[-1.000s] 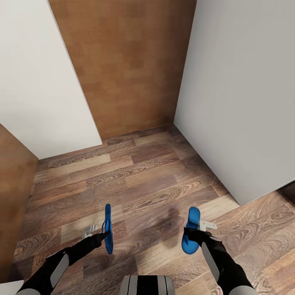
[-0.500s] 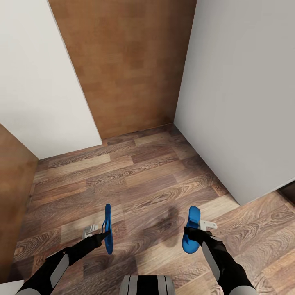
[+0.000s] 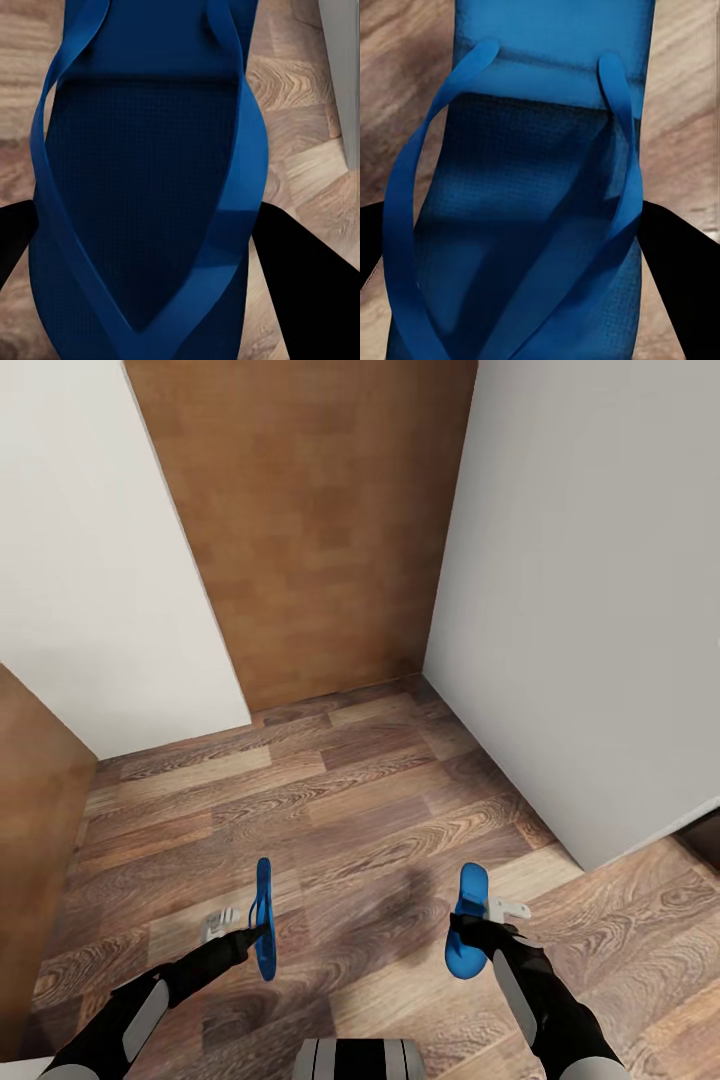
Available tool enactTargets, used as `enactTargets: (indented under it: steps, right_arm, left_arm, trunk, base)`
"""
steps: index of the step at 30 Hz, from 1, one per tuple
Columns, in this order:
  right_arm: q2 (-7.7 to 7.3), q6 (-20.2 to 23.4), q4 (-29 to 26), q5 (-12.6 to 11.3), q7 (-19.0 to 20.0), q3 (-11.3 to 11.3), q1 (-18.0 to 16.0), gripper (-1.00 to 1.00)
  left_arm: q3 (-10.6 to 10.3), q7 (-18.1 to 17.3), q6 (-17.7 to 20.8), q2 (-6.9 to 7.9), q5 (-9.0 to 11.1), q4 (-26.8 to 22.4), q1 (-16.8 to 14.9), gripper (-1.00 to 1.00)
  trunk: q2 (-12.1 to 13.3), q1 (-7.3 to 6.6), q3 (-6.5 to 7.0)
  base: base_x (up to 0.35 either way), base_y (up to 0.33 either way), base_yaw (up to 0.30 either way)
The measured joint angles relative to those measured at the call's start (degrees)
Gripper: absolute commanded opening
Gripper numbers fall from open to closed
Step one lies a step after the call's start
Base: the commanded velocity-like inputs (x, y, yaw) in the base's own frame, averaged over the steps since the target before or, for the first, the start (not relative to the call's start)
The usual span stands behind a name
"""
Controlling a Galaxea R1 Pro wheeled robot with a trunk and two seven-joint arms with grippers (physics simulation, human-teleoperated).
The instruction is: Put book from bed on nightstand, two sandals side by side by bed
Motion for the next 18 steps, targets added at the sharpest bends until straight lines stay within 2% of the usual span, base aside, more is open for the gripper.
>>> enactTargets:
  steps: [7,15,18]
  right_arm:
    - [0.35,-0.18,0.16,0.56,-0.6,0.0,-0.02,-1.0]
    - [0.16,0.0,0.01,0.07,-0.08,-0.02,0.0,-1.0]
    - [0.03,0.27,-0.03,-0.54,3.19,0.05,0.02,-1.0]
  left_arm:
    - [-0.02,0.0,0.0,0.0,-0.05,0.0,0.0,-1.0]
    - [-0.09,0.0,-0.01,0.0,-0.1,0.01,0.01,-1.0]
    - [-0.1,0.01,-0.01,0.0,-0.08,0.01,0.0,-1.0]
  trunk:
    - [0.09,-0.18,1.55]
    - [0.1,-0.18,1.56]
    - [0.1,-0.18,1.56]
  base:
    - [0.0,0.0,0.0]
    - [0.0,0.0,0.0]
    - [0.0,0.0,0.0]
